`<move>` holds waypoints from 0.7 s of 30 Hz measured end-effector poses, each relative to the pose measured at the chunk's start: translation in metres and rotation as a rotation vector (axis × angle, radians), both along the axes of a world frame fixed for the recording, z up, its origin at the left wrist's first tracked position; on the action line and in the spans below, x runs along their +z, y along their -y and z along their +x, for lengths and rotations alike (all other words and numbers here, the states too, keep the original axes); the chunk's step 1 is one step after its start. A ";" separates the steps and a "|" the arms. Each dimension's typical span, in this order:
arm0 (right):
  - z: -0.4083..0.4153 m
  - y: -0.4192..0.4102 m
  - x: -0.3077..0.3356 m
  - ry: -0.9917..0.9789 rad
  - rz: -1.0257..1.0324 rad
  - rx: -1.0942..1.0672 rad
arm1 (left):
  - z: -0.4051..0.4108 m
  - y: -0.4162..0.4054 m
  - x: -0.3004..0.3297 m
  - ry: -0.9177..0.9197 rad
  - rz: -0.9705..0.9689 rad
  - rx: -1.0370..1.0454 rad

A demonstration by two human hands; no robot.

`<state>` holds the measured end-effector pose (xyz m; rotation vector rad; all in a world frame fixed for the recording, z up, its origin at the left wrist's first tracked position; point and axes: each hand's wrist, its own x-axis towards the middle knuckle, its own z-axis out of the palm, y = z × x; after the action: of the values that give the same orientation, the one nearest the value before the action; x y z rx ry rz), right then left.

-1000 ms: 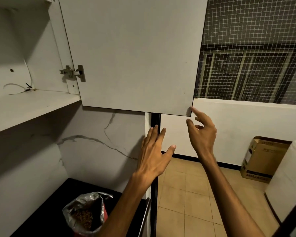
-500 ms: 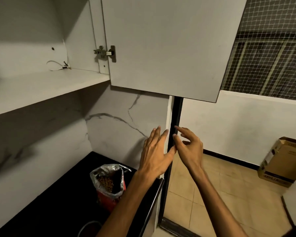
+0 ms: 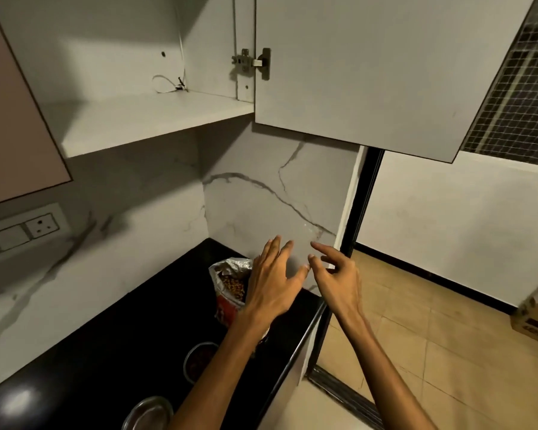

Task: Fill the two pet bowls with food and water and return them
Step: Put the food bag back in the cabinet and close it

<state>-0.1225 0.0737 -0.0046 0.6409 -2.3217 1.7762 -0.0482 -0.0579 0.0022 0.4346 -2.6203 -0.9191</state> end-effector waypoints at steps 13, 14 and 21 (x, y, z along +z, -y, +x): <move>0.021 0.021 -0.048 0.116 0.124 0.112 | 0.043 0.031 -0.044 0.078 0.170 0.191; 0.020 0.023 -0.051 0.132 0.132 0.119 | 0.045 0.034 -0.047 0.072 0.185 0.204; 0.002 0.047 -0.079 0.241 0.242 0.196 | 0.054 0.063 -0.085 0.123 0.311 0.353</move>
<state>-0.1202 0.0264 -0.0835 0.7504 -2.7534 1.7507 0.0057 -0.1205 -0.0825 1.0237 -2.3911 -1.2061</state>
